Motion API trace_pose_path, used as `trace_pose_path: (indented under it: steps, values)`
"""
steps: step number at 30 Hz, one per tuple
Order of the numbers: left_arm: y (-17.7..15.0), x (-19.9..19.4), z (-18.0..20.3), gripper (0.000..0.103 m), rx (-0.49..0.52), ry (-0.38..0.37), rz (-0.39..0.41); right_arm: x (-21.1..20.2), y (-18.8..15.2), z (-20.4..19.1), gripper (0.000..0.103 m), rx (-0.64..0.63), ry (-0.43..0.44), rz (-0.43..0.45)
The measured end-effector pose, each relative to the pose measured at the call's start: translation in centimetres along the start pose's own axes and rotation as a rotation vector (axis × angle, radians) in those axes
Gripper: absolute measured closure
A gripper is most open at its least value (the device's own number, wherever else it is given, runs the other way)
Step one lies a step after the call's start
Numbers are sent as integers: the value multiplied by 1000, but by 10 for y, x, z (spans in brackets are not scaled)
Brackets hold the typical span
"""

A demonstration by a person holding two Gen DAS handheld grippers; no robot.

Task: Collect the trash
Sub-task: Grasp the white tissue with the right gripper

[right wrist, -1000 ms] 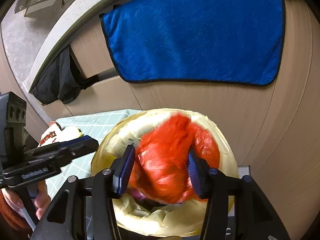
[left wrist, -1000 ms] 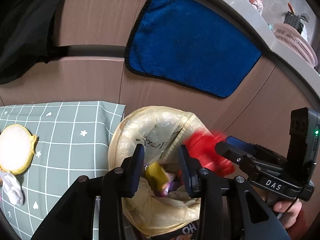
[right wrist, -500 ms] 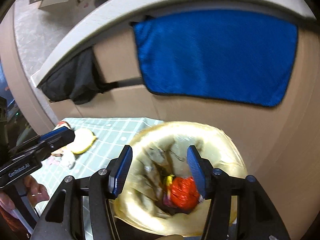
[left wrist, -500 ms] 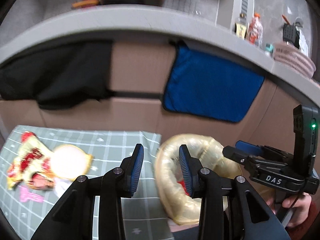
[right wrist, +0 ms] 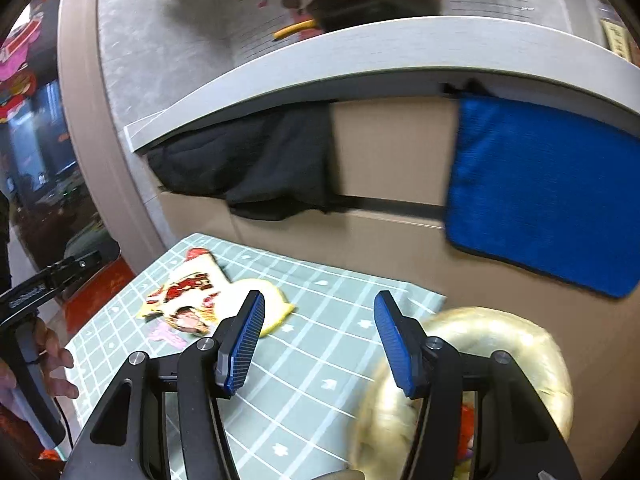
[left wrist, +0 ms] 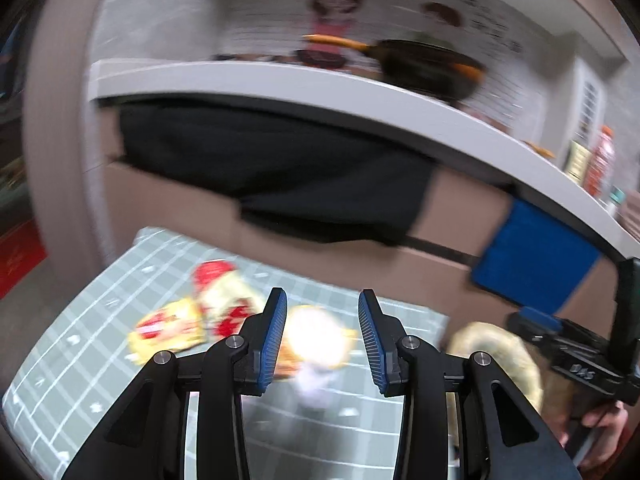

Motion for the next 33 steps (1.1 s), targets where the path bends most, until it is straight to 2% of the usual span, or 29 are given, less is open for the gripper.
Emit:
trace_pose_path:
  steps: [7,11,14,17,22,27,30,33]
  values:
    - [-23,17,-108,64,-164,140,-55,44,-1,-38,49,-39,47,-56]
    - [-44,40,-160,64,-294,167,-118,64,-6,-53,49,-59,63,-94]
    - [-56,57,-183,64,-345,179,-153,76,-10,-60,49,-68,69,-119]
    - [-64,78,-203,64,-379,166,-189,88,-14,-62,49,-76,72,-142]
    - [-64,105,-223,64,-441,94,-216,106,-20,-59,49,-76,71,-174]
    - [-52,137,-228,64,-372,56,-245,120,-26,-55,49,-71,72,-201]
    - [-54,160,-225,64,-325,0,-319,126,-30,-54,49,-70,73,-216]
    - [-65,173,-223,64,-332,-39,-395,130,-31,-51,49,-63,68,-225]
Point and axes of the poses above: each gripper's, at about its wrist camera, not at the fingertips, and x roughly the way its jaws point, z to its right, y to its top, the point moved 5 cm from there along x, roughly the way its jaws point, and after that the axes turned 1 degree about y, right-handed, at the moved point
